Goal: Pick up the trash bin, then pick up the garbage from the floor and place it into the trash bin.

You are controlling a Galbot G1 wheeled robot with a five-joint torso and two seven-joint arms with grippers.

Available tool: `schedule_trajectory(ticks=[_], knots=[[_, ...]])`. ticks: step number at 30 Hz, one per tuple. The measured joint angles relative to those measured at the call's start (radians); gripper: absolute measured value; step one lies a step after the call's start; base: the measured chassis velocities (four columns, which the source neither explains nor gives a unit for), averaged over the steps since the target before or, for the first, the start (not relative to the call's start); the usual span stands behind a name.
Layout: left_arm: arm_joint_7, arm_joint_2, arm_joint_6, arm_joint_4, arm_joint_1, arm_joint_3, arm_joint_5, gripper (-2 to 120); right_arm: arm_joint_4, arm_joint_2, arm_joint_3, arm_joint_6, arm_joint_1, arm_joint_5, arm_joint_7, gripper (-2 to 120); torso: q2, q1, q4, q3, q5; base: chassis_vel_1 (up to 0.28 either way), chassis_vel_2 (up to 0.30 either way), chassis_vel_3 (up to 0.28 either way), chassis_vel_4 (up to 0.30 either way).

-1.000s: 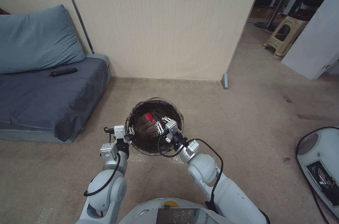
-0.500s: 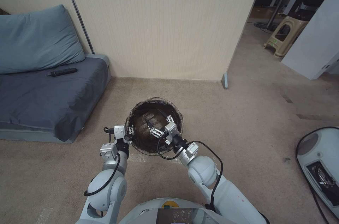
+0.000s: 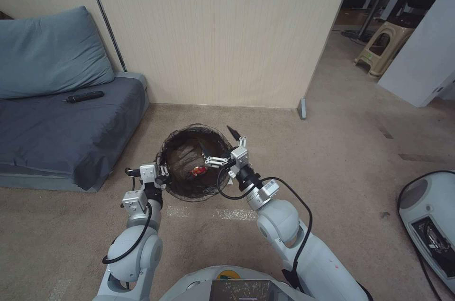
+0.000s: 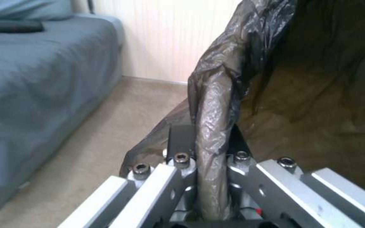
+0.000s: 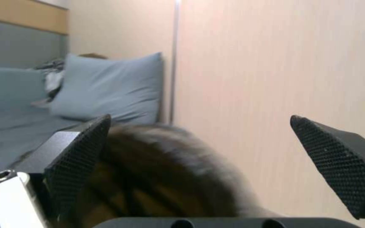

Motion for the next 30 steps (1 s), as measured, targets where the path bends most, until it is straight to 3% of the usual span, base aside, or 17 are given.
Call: schedule_trajectory(ticks=[9, 17, 22, 24, 30], knots=[[-0.028, 0.003, -0.022, -0.039, 0.003, -0.055, 0.037, 0, 0.153, 0.009, 0.070, -0.063, -0.042, -0.011, 0.091, 100, 0.000, 0.000, 0.0000, 0.000, 0.0000, 0.000, 0.000, 0.000, 0.000], [-0.049, 0.003, -0.037, -0.049, 0.005, -0.098, 0.057, 0, 0.234, 0.020, 0.222, -0.134, -0.125, -0.011, 0.180, 100, 0.000, 0.000, -0.0001, 0.000, 0.0001, 0.000, 0.000, 0.000, 0.000], [-0.064, 0.002, -0.044, -0.052, 0.005, -0.106, 0.064, 0, 0.185, 0.025, 0.257, -0.184, -0.121, 0.010, 0.234, 100, 0.000, 0.000, -0.0002, 0.000, 0.0001, 0.000, 0.000, 0.000, 0.000], [-0.084, 0.000, -0.049, -0.065, 0.006, -0.114, 0.069, 0, 0.051, 0.022, 0.241, -0.226, -0.035, 0.136, 0.257, 100, 0.000, 0.000, -0.0001, 0.000, 0.0002, 0.000, 0.000, 0.000, 0.000], [-0.086, -0.004, -0.049, -0.075, 0.012, -0.115, 0.072, 0, -0.089, 0.008, 0.161, -0.272, 0.089, 0.286, 0.273, 100, 0.000, 0.000, 0.0003, 0.000, 0.0001, 0.000, 0.000, 0.000, 0.000]])
